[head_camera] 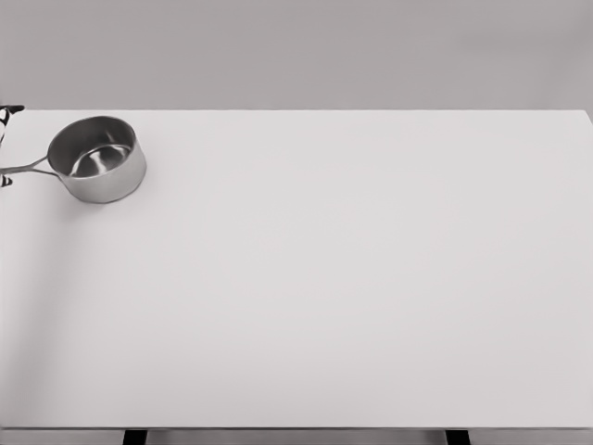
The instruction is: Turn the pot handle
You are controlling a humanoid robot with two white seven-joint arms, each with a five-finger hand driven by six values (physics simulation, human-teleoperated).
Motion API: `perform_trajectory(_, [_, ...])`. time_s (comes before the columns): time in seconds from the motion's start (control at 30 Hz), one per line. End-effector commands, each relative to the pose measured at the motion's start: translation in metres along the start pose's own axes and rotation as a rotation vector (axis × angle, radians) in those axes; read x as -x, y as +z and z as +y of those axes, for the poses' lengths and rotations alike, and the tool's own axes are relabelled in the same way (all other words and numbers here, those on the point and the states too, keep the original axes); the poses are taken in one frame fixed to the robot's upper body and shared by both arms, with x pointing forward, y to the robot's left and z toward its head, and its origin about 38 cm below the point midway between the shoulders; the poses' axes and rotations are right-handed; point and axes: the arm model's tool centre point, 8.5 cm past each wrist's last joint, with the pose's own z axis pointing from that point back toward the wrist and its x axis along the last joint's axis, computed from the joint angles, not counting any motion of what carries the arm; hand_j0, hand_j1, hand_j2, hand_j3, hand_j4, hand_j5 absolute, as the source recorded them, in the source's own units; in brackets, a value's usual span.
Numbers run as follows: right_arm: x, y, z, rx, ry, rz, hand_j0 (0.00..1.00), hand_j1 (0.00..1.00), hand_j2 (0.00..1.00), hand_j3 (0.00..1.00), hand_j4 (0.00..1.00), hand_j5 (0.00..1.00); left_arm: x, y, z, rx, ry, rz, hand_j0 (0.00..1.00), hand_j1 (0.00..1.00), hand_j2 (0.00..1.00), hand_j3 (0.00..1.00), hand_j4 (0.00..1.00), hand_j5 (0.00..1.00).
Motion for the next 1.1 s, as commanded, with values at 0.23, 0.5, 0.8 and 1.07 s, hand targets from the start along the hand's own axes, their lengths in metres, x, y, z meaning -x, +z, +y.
perform_trajectory(0.23, [0.0,0.0,0.0,0.0,0.0,0.0,1.0,1.0,1.0,1.0,1.0,1.0,0.001,-0.005,-0.001,0.007,-0.006,0.008,1.0,1.0,1.0,1.0,1.0,1.0])
perform_trajectory(0.5, [0.0,0.0,0.0,0.0,0.0,0.0,1.0,1.0,1.0,1.0,1.0,1.0,0.002,-0.008,-0.001,0.007,-0.001,0.02,1.0,1.0,1.0,1.0,1.0,1.0])
perform_trajectory(0.8, [0.0,0.0,0.0,0.0,0.0,0.0,1.0,1.0,1.0,1.0,1.0,1.0,0.006,-0.01,0.0,0.007,-0.004,0.032,1.0,1.0,1.0,1.0,1.0,1.0])
perform_trajectory(1.07, [0.0,0.0,0.0,0.0,0.0,0.0,1.0,1.0,1.0,1.0,1.0,1.0,0.005,-0.018,0.004,0.009,-0.014,0.038,1.0,1.0,1.0,1.0,1.0,1.0])
